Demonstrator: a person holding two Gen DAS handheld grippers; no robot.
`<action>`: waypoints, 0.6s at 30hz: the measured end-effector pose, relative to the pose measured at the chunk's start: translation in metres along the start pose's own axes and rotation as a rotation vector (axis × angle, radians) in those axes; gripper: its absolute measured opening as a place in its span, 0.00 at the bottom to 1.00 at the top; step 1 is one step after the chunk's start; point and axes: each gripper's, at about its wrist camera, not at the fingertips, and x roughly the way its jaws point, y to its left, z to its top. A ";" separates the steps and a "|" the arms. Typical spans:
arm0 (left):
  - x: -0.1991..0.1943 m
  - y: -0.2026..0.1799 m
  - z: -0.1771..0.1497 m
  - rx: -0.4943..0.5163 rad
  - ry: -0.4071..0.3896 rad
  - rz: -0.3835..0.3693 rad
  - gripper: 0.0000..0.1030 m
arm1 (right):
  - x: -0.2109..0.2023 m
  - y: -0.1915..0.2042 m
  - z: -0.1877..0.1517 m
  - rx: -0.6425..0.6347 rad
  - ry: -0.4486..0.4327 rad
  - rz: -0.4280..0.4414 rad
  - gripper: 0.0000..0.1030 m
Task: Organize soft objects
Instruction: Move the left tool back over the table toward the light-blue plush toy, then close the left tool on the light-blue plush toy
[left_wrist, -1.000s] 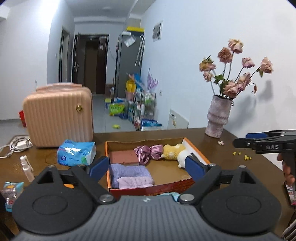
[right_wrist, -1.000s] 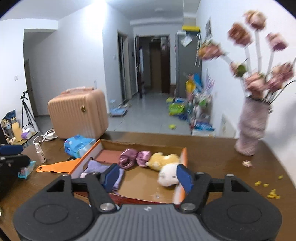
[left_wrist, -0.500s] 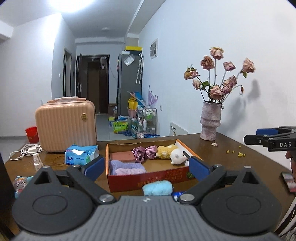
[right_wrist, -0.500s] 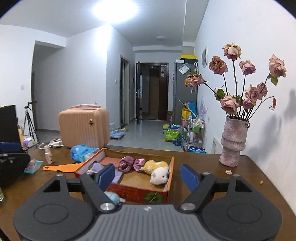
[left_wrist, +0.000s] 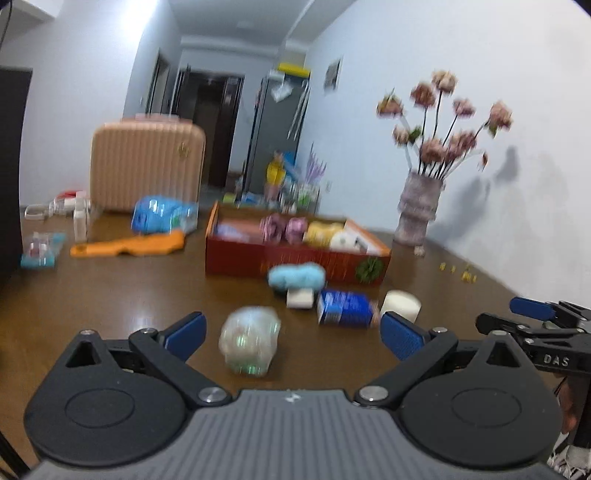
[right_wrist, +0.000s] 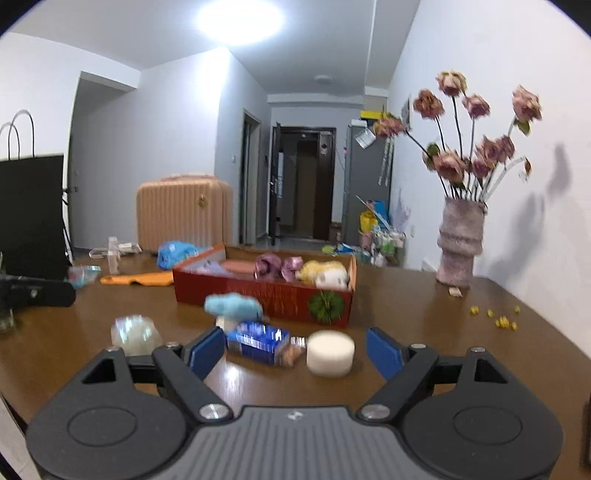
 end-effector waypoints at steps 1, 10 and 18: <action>0.004 0.001 -0.001 0.008 0.010 0.009 0.99 | 0.003 0.000 -0.005 0.008 0.017 0.010 0.81; 0.051 -0.001 0.003 0.009 0.076 0.028 0.99 | 0.035 -0.009 -0.014 0.025 0.074 -0.001 0.81; 0.096 0.004 0.007 0.025 0.102 0.110 0.99 | 0.083 -0.032 -0.010 0.047 0.121 -0.040 0.81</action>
